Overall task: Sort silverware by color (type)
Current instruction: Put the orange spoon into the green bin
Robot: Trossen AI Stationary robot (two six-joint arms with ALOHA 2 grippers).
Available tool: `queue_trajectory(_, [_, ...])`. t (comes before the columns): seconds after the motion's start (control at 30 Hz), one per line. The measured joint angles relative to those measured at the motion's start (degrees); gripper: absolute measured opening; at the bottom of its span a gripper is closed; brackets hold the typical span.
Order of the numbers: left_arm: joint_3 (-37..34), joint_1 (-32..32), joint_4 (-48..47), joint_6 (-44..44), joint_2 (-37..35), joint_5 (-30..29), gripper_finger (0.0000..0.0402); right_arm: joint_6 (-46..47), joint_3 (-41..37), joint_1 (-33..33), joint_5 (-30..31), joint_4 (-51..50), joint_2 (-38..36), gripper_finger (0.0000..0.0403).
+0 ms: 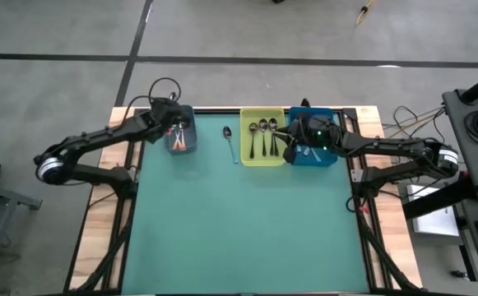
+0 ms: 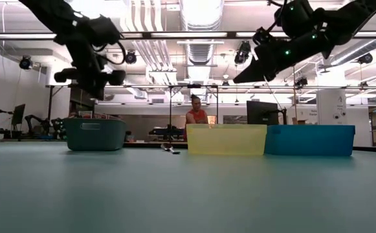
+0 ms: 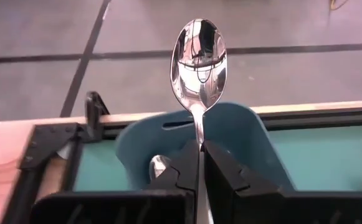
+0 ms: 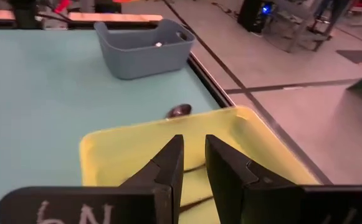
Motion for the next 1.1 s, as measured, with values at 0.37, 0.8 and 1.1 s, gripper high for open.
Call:
queue_trajectory(0.37, [0.0, 0.95, 1.8, -9.88, 10.06, 1.13, 0.0, -1.11, -2.06, -2.7, 0.07, -0.02, 0.0, 0.0058])
queue_trajectory(0.8, [0.0, 0.95, 4.22, -11.92, 12.03, 1.03, 0.0, -1.7, -2.22, -2.91, -0.95, 0.01, 0.0, 0.0058])
queue_trajectory(1.1, [0.0, 0.93, 4.97, -13.44, 13.25, 1.03, 0.0, -1.73, -2.23, -2.89, -0.95, 0.01, 0.0, 0.0058])
